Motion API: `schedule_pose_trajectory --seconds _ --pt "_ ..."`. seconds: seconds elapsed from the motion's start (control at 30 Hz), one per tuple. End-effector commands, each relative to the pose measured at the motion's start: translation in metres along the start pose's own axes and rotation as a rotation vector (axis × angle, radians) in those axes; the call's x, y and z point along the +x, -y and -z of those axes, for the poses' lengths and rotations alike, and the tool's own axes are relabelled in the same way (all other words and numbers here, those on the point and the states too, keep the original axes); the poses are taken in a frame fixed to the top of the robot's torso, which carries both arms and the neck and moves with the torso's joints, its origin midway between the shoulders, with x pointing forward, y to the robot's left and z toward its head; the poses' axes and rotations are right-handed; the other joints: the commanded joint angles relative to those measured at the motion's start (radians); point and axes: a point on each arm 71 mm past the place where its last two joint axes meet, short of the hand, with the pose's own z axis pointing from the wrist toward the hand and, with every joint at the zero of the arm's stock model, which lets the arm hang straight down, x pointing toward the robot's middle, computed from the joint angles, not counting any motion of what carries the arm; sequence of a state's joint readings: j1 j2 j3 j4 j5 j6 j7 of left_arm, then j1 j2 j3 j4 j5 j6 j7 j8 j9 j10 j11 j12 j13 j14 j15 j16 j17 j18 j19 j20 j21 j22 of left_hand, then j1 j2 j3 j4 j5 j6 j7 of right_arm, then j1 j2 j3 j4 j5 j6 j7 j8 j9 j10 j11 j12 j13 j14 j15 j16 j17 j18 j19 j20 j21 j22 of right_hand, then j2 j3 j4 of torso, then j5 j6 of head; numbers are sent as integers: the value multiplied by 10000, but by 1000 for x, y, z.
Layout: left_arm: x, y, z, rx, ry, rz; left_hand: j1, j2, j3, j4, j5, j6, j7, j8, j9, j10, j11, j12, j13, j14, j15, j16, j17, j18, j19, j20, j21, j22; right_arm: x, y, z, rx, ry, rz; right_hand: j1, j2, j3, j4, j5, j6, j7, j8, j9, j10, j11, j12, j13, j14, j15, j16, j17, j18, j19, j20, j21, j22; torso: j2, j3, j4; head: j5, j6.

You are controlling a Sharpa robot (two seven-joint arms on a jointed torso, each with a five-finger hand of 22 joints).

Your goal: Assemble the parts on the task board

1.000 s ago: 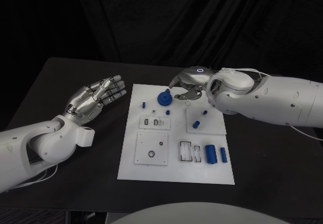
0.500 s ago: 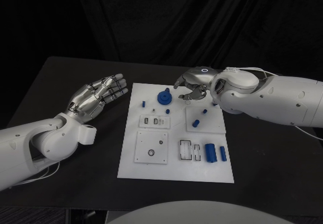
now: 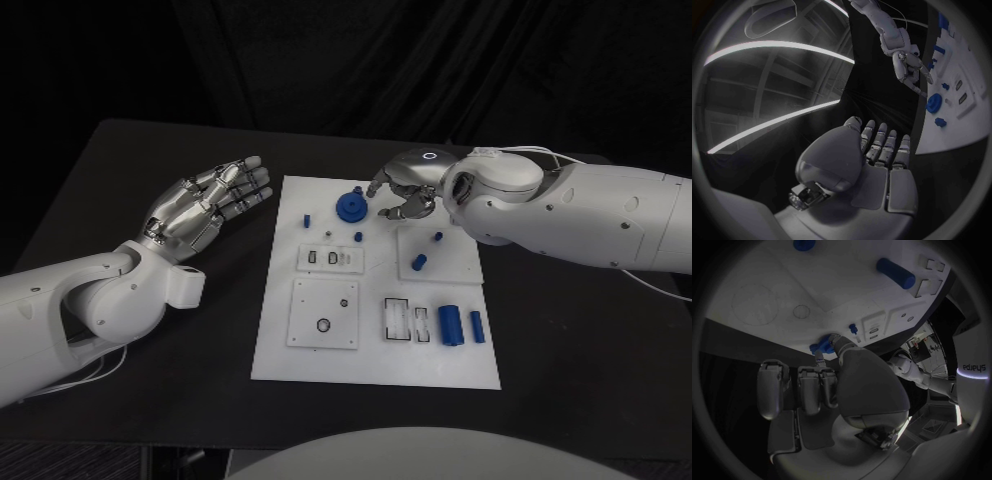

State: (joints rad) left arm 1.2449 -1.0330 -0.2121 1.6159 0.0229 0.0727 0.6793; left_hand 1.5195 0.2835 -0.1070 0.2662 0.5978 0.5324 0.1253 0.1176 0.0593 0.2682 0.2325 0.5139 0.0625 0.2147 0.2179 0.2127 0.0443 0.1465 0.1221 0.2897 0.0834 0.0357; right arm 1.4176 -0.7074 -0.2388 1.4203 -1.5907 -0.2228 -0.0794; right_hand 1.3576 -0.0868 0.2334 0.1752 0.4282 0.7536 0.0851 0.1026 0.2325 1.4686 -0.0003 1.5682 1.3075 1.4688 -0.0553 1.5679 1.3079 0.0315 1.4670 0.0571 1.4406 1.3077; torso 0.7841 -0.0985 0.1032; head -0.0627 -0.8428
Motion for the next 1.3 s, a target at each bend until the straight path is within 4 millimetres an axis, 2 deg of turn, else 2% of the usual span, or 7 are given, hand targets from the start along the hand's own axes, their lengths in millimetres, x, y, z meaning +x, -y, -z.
schedule_pose_trajectory --seconds 0.03,0.37,0.53,0.9,1.07,1.3 --pt "2 1 -1 297 -107 80 83 -42 67 -15 37 4 50 -2 6 -2 77 -50 9 -15 78 57 16 -84 63 31 60 -10 4 -3 -2 -131 -295 61 -49 85 17 22 -37 2 -76 -72 -32 1022 -86 26 2633 1020 -75 29 2629 17 296 -56 28 2194 -8 -19 10 -9 -16" --pt "2 1 -1 284 -127 89 83 -38 88 -13 42 11 51 1 8 1 81 -44 10 -14 82 60 16 -89 65 30 60 -10 8 -10 -8 -298 -386 48 -38 98 30 13 -44 -56 -112 -126 -78 1022 -113 26 2633 1020 -95 29 2629 28 275 -71 -12 2181 -13 -14 -4 31 -60" --pt "2 1 -1 282 -123 85 83 -38 88 -13 42 11 51 1 8 1 81 -44 10 -14 82 60 16 -89 65 30 60 -10 9 -10 -8 -267 -536 54 -36 114 40 13 -40 -32 -123 -122 -86 1022 -122 26 2633 1020 -103 29 2629 34 260 -78 -37 2173 -14 -6 17 14 -86" --pt "1 0 -2 270 -131 89 83 -38 88 -13 42 11 51 1 8 1 81 -44 10 -14 82 60 16 -89 65 30 60 -10 13 -7 -6 -115 -895 68 -128 154 110 54 5 948 18 166 -133 1022 -39 26 2633 1020 -62 29 2629 23 282 -74 -17 2184 -18 -14 -19 54 -103" --pt "1 0 -2 263 -130 89 83 -38 88 -13 42 11 51 1 8 1 81 -44 10 -14 82 60 16 -89 65 30 60 -10 14 -6 -5 -97 -953 62 -142 163 132 52 -9 1283 44 253 -127 1022 -12 26 2633 1020 -36 29 2629 24 281 -48 -25 2182 -19 -10 -23 68 -129" --pt "1 0 -1 257 -130 93 86 -31 124 -11 51 10 53 1 8 5 87 -38 12 -27 86 51 13 -97 63 29 58 -12 14 -3 -2 -62 -848 36 -132 172 132 19 -22 1641 37 389 -59 1022 -10 26 2633 1020 -30 29 2629 23 285 -36 -22 2184 -24 -9 -20 76 -106"
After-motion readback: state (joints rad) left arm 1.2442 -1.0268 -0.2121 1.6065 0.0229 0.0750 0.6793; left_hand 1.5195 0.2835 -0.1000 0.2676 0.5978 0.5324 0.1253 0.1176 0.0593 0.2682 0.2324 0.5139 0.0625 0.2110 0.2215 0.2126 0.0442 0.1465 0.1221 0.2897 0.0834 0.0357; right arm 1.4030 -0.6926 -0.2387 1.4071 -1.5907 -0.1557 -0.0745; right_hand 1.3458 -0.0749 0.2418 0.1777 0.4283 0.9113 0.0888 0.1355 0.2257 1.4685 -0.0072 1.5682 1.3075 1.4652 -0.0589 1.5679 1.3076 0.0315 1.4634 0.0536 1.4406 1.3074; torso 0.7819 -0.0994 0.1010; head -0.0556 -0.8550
